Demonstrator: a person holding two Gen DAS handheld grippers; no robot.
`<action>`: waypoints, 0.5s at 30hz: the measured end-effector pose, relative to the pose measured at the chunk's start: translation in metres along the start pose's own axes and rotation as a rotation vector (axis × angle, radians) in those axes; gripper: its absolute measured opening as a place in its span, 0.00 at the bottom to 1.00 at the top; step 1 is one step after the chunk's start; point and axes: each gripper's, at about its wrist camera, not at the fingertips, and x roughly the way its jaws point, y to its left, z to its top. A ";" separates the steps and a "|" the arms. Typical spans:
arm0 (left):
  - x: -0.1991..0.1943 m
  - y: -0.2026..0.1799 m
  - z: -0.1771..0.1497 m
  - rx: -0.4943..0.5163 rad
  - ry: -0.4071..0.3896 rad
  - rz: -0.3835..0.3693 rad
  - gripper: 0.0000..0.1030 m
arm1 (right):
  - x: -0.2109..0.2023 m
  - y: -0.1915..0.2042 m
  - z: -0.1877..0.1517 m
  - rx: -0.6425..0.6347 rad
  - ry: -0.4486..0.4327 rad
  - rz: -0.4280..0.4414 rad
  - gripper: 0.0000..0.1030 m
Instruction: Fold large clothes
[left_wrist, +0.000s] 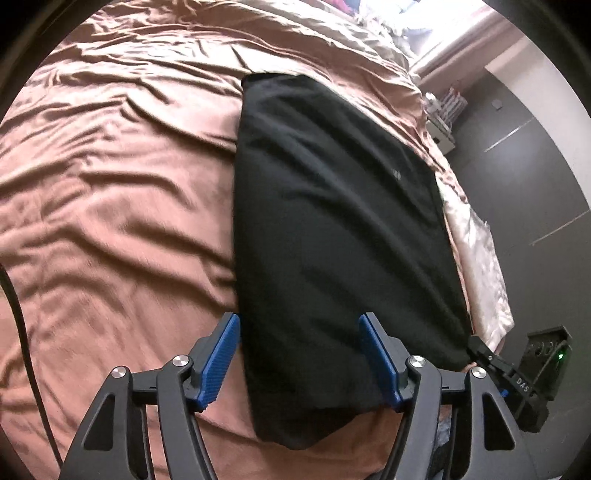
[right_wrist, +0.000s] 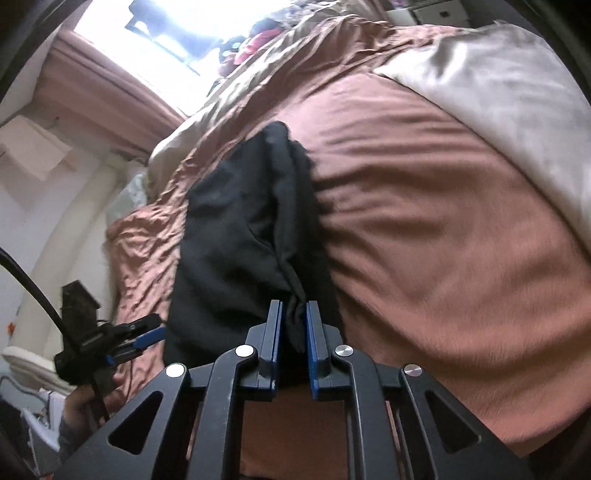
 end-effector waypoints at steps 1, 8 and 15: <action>-0.001 0.000 0.004 -0.002 -0.001 0.000 0.69 | -0.001 0.003 0.009 -0.022 0.004 -0.008 0.17; -0.007 0.003 0.031 -0.008 -0.030 -0.014 0.80 | 0.004 0.010 0.049 -0.080 0.004 0.007 0.86; 0.013 0.022 0.055 -0.066 -0.018 -0.072 0.80 | 0.072 -0.012 0.100 -0.024 0.211 0.219 0.86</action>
